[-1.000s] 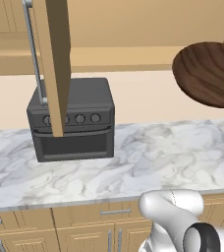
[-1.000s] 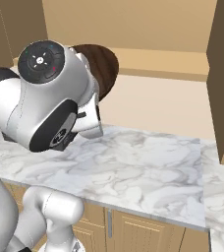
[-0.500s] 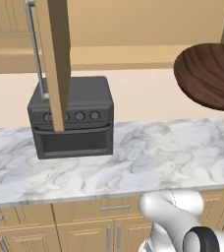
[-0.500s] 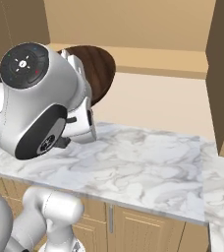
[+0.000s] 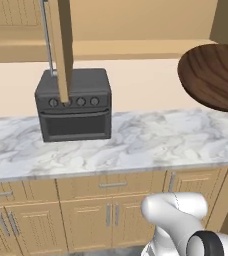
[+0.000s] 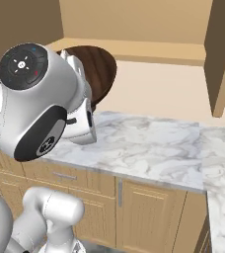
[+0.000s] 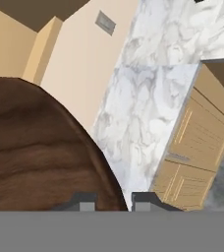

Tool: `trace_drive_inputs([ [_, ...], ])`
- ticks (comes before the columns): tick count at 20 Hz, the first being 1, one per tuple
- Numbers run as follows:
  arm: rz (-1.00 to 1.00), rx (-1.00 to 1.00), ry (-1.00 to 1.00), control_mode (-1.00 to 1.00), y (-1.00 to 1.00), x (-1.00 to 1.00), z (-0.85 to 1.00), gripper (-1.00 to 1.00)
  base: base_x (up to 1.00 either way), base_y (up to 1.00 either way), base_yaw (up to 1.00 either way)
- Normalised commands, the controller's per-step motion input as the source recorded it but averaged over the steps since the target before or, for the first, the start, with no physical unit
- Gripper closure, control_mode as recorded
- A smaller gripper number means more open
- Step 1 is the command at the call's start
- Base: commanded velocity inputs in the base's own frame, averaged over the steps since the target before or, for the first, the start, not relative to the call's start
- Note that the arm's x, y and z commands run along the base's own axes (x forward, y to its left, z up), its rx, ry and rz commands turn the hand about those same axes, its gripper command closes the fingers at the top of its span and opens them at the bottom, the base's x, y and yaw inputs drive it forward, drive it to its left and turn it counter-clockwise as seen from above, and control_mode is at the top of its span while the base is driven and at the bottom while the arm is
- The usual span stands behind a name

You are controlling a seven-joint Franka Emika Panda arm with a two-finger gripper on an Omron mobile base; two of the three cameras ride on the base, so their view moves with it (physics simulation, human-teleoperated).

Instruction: Move the bowls from the cabinet to the plates on the dining table.

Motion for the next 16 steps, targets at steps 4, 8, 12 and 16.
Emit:
trace_drive_inputs([
  [4, 0.00, 0.00, 0.00, 1.00, 0.00, 0.00, 0.00, 1.00, -0.62, 0.00, 0.00],
  [8, 0.00, 0.00, 0.00, 1.00, 0.00, 0.00, 0.00, 1.00, -0.62, 0.00, 0.00],
  [12, 0.00, 0.00, 0.00, 1.00, 0.00, 0.00, 0.00, 1.00, -0.62, 0.00, 0.00],
  [16, 0.00, 0.00, 0.00, 1.00, 0.00, 0.00, 0.00, 1.00, -0.62, 0.00, 0.00],
])
